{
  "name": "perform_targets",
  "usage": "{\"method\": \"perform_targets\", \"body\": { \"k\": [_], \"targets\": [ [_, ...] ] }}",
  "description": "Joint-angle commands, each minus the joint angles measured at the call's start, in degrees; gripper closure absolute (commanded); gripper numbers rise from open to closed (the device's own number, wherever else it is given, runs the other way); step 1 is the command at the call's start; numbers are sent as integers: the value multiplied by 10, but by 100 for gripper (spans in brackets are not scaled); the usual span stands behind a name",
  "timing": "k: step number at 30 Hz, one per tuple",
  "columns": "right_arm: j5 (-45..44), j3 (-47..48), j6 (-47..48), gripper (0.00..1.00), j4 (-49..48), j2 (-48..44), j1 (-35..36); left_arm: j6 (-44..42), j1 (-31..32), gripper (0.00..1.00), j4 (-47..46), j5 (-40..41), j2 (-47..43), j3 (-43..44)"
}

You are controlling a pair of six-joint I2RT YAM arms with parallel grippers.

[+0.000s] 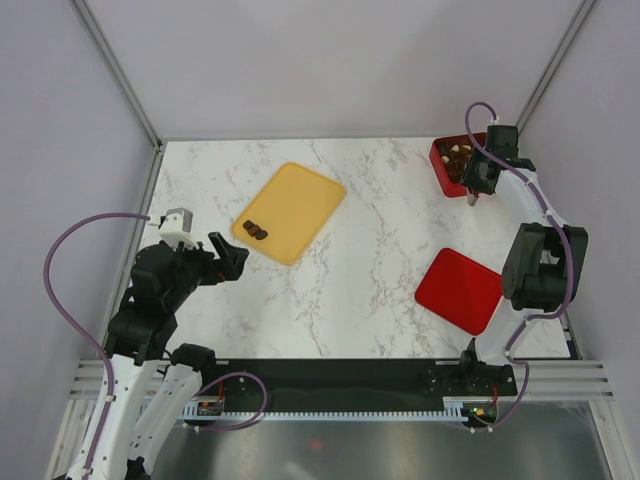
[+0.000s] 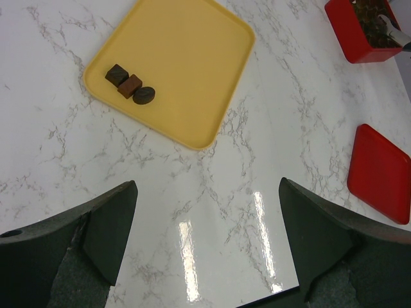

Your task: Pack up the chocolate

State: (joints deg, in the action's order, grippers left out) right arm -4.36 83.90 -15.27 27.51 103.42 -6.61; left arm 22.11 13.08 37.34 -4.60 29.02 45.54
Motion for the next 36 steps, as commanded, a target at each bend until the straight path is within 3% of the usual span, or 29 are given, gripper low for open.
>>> {"method": "perform_targets", "body": {
  "k": [1, 12, 16, 26, 36],
  "targets": [
    [6, 29, -5, 56, -15, -1, -3, -7, -3, 0, -17, 4, 3, -4],
    [32, 23, -15, 53, -15, -51, 0, -7, -3, 0, -17, 4, 2, -5],
    [43, 8, -9, 54, -22, -77, 46, -7, -3, 0, -17, 5, 2, -4],
    [113, -78, 7, 54, -154, -110, 282, -7, -3, 0, -17, 7, 0, -5],
    [137, -98, 77, 50, -186, -52, 470, -7, -3, 0, -17, 6, 0, -4]
  ]
}}
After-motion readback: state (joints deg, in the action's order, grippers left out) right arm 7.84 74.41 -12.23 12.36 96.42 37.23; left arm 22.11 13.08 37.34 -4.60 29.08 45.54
